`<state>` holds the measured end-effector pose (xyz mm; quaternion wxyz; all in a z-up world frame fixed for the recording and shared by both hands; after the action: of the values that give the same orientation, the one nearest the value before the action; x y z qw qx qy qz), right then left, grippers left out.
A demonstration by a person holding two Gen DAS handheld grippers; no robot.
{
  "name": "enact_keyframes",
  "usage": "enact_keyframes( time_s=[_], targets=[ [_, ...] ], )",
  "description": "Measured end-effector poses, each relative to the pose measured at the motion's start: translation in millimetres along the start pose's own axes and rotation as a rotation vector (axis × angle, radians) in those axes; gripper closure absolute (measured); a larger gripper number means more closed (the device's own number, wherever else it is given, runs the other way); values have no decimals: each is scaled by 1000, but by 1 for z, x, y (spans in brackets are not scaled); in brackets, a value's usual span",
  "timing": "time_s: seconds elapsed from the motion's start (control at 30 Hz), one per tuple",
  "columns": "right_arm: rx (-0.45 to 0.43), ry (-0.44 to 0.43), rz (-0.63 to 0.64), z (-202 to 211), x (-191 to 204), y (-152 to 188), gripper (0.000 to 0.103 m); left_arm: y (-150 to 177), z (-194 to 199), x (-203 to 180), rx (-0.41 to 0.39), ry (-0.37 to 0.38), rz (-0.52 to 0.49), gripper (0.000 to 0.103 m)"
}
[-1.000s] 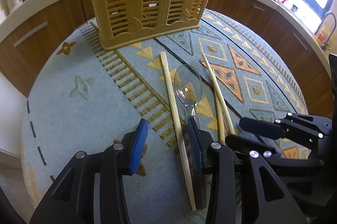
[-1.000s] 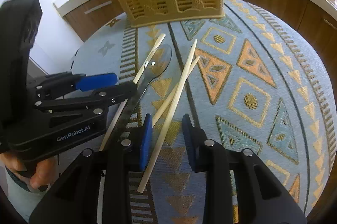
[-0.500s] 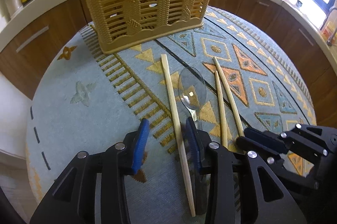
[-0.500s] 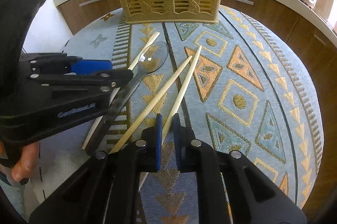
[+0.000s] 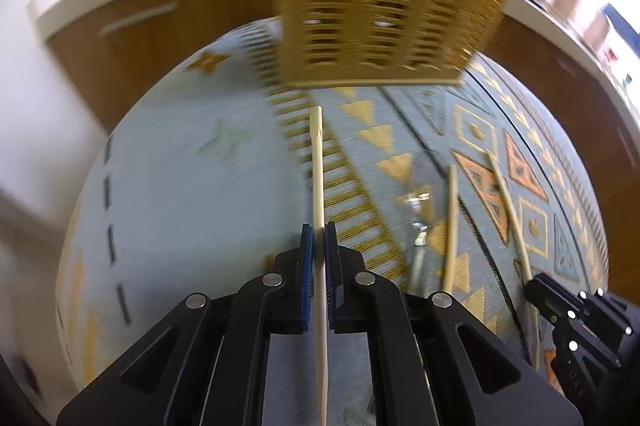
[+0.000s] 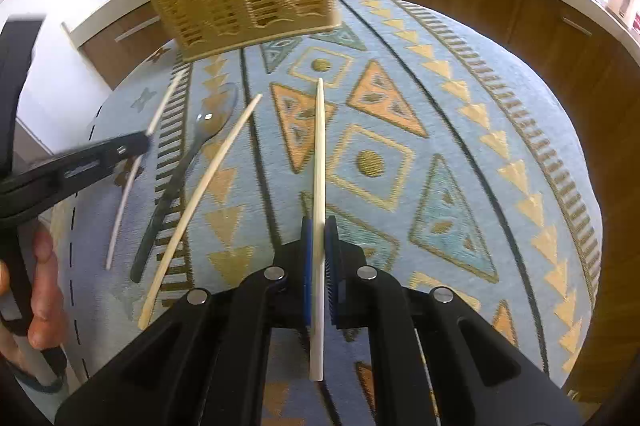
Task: Organize utensils
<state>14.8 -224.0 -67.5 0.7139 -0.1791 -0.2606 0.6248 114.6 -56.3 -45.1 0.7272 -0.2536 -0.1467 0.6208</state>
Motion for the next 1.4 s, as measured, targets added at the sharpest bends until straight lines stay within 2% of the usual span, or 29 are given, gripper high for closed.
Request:
enact_keyframes(
  time_s=[0.13, 0.2, 0.27, 0.33, 0.37, 0.4, 0.5, 0.57, 0.63, 0.7, 0.8, 0.93, 1.03, 1.13, 1.2, 1.23, 1.33, 1.4],
  targets=[
    [27, 8, -10, 0, -6, -1, 98, 9, 6, 22, 19, -35, 103, 99],
    [43, -3, -11, -2, -7, 1, 98, 10, 7, 30, 42, -12, 111, 98],
    [53, -4, -4, -3, -7, 0, 98, 8, 7, 33, 78, 34, 93, 98],
    [70, -13, -5, -4, -8, -1, 98, 8, 4, 35, 128, 110, 96, 86],
    [83, -19, 4, -5, -8, -3, 98, 6, 3, 37, 154, 157, 93, 83],
    [96, -27, 12, -6, -8, -5, 97, 3, 0, 41, 168, 175, 90, 78],
    [144, -62, 33, -11, -8, -13, 92, -4, -4, 43, 188, 188, 66, 74],
    [181, -92, 43, -16, -7, -21, 82, -14, -14, 43, 216, 198, 43, 74],
    [215, -111, 33, -20, -8, -29, 78, -21, -17, 39, 231, 216, 17, 74],
    [240, -116, 27, -26, -10, -42, 78, -24, -19, 37, 250, 209, -15, 75],
    [246, -99, 21, -33, -14, -60, 78, -30, -24, 30, 264, 173, -74, 82],
    [314, -149, -28, -52, -18, -80, 78, -37, -29, 30, 291, 164, -90, 87],
    [349, -134, -3, -57, -13, -88, 78, -40, -31, 31, 312, 171, -108, 87],
    [382, -82, 47, -62, -4, -97, 80, -43, -32, 30, 322, 157, -144, 87],
    [375, -21, 80, -64, 5, -98, 91, -40, -29, 27, 310, 133, -168, 90],
    [367, 12, 104, -64, 9, -98, 96, -38, -29, 24, 290, 100, -185, 97],
    [349, 38, 126, -63, 16, -97, 98, -29, -24, 13, 226, 17, -251, 98],
    [336, 40, 133, -61, 17, -96, 99, -27, -23, 9, 201, -1, -259, 99]
  ],
)
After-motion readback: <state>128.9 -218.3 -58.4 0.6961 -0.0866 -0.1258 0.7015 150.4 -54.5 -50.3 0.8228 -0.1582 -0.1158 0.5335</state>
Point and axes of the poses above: each gripper's, at about its wrist camera, not at the fingertips, and z roughly against the way its jaws point, x to its left, y to its underside, the point moved 2 cm from there along -z, roughly the way its jaws point, and after that the axes turned 4 degrees about -x, right-handed, at the moved point
